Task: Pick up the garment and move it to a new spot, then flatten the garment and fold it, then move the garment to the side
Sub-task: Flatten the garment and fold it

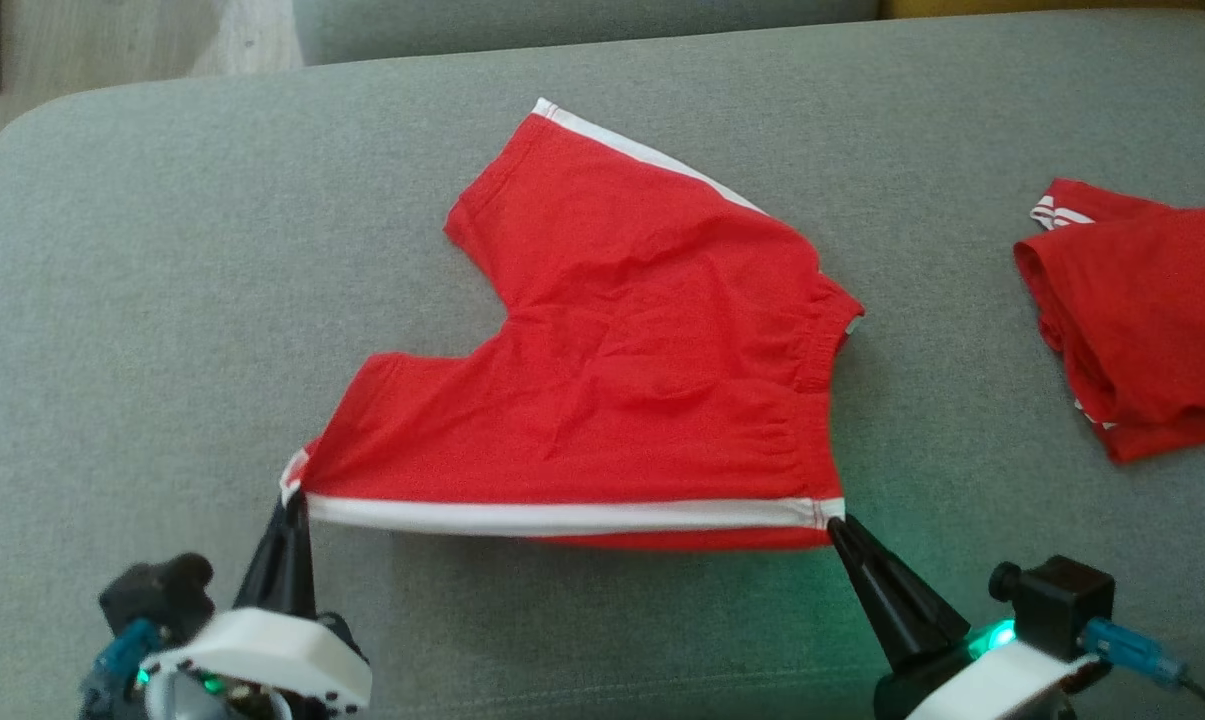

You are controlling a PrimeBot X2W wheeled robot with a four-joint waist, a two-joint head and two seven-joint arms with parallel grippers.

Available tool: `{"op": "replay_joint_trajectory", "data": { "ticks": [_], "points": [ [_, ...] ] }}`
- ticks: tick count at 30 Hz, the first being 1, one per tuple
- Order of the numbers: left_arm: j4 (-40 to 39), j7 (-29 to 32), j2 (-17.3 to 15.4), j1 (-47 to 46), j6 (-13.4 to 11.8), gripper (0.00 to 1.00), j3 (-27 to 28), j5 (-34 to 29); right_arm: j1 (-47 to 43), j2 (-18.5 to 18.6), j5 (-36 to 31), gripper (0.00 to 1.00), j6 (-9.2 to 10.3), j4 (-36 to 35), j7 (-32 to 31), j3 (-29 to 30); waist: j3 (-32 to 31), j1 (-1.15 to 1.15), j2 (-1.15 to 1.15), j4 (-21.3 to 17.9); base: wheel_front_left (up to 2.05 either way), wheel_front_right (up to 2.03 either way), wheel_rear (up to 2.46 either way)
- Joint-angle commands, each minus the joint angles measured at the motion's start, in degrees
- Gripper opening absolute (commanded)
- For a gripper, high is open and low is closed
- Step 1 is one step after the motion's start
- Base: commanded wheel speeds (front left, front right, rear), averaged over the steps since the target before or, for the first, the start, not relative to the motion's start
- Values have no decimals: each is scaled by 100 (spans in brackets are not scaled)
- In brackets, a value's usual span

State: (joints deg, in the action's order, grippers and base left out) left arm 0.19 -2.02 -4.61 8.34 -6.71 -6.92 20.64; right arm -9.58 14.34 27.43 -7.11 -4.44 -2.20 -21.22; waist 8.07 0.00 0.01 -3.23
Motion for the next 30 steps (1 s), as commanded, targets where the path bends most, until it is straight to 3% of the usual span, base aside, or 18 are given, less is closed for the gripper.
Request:
{"op": "replay_joint_trajectory", "data": {
  "ticks": [1,7,13,23,30],
  "points": [
    [-329,37,-96,-223,-49,0,161,-68,93,-12,-95,0,-37,-311,-55,21,4,0,-1,-13,0,0,0],
    [-667,339,-234,-500,-18,0,58,-138,86,-360,-350,0,-37,-640,-327,351,76,0,-1,-71,0,0,0],
    [-302,598,-338,-1654,199,0,-57,-127,699,-655,-274,0,-37,-413,-307,617,435,0,-1,-215,0,0,0],
    [1590,1181,-510,-4328,684,0,-213,-46,2286,-1043,215,0,-37,700,143,622,1349,0,-1,-773,0,0,0],
    [3497,1264,-563,-5956,688,0,-200,-113,3215,-1133,655,0,-37,1497,589,257,1863,0,-1,-1204,0,0,0]
  ]
}}
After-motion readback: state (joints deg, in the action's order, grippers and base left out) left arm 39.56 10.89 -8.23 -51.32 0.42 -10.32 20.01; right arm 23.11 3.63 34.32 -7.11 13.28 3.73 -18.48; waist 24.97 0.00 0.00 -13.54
